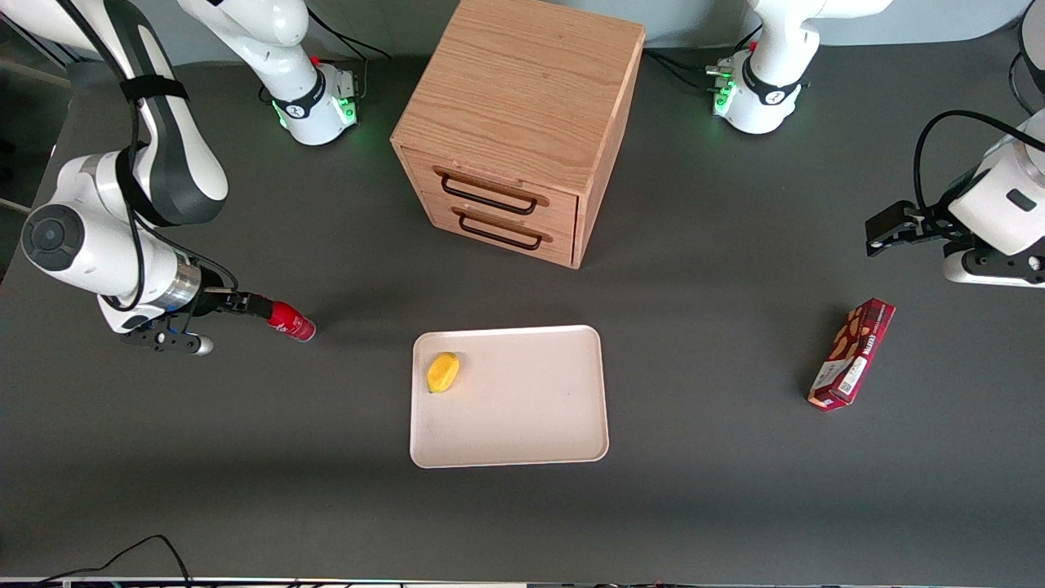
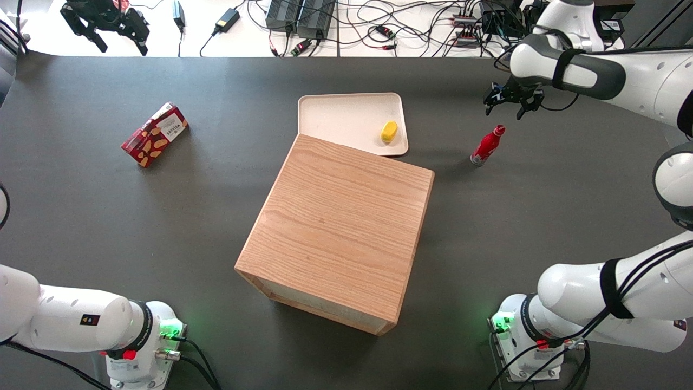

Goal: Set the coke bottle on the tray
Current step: 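Lower the open right gripper over the red Coca-Cola bottle and close it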

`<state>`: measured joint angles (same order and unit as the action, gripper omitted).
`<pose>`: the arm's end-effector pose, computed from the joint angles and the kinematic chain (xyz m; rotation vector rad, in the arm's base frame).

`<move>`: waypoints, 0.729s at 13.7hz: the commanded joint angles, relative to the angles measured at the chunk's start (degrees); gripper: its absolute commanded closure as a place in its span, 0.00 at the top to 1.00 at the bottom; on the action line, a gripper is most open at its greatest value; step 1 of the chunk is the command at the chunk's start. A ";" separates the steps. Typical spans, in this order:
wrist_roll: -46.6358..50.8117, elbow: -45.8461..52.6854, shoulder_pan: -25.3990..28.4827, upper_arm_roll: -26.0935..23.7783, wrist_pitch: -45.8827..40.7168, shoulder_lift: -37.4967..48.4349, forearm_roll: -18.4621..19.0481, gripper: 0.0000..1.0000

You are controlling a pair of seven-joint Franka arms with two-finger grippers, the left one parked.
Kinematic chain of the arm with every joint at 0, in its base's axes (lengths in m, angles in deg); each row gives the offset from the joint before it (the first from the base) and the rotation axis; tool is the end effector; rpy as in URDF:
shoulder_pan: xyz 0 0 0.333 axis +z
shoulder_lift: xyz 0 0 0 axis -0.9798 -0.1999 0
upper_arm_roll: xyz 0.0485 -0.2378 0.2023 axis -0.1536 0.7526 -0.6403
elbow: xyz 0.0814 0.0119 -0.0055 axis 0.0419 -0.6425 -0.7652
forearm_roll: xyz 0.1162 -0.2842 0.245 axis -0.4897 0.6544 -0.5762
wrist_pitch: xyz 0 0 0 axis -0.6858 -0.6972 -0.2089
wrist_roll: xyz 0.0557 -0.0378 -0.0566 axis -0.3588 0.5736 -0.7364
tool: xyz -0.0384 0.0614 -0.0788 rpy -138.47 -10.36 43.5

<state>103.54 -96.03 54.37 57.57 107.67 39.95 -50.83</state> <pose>0.5690 0.0239 0.3603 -3.1130 0.2968 0.1449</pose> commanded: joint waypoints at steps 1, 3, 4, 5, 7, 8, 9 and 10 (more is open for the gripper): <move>-0.91 -2.38 -0.77 -0.36 2.27 -0.40 0.43 1.00; -0.91 -2.99 -0.86 -0.36 3.23 -1.28 0.34 1.00; -0.91 -3.43 -1.03 -0.36 4.11 -1.54 0.34 1.00; -0.91 -3.52 -1.04 -0.36 4.55 -1.98 0.34 1.00; -0.91 -3.52 -1.12 -0.36 4.56 -2.68 0.43 0.89; -0.91 -3.44 -1.12 -0.36 4.56 -2.77 0.43 0.75; -0.91 -3.44 -1.04 -0.36 4.56 -2.78 0.43 0.59; -0.65 -3.44 -0.95 -0.36 4.56 -2.78 0.34 0.42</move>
<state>103.53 -99.25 53.87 57.57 111.20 37.17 -50.83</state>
